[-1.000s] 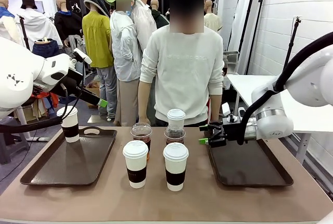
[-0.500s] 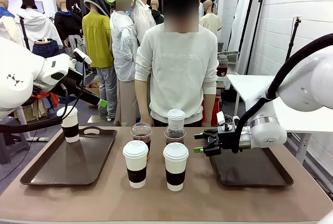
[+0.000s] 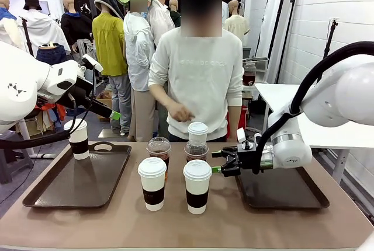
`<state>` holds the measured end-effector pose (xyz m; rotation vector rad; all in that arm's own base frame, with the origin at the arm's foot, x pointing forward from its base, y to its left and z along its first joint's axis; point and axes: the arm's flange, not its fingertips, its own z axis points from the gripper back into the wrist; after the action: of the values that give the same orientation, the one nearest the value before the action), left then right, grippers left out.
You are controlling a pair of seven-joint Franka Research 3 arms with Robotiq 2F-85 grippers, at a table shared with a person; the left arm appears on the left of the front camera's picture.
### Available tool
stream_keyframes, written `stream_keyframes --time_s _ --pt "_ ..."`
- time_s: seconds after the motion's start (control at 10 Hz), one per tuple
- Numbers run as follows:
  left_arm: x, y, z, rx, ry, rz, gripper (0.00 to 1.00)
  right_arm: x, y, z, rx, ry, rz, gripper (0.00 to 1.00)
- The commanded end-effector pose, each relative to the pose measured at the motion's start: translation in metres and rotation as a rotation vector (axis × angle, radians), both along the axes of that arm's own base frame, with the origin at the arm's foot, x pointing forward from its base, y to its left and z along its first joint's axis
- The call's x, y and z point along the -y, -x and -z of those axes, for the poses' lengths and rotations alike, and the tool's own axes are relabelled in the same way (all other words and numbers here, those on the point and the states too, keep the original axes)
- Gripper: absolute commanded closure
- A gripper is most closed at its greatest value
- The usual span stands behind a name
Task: Distribute the coffee onto the tray.
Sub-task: Pick up one iced Americano and place it on the right Handle tray.
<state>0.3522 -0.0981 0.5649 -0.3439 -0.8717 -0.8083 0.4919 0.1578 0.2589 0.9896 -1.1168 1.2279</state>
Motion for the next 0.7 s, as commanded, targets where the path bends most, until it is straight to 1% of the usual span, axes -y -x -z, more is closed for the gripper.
stream_keyframes --time_s 0.0,0.6 --pt "-0.001 -0.001 0.001 0.004 -0.002 0.012 0.0 -0.005 -0.014 0.001 0.003 -0.023 -0.037 0.0" --pt "-0.001 -0.001 0.001 0.004 -0.002 0.012 0.0 -0.016 -0.022 0.01 -0.023 -0.041 -0.059 0.0"
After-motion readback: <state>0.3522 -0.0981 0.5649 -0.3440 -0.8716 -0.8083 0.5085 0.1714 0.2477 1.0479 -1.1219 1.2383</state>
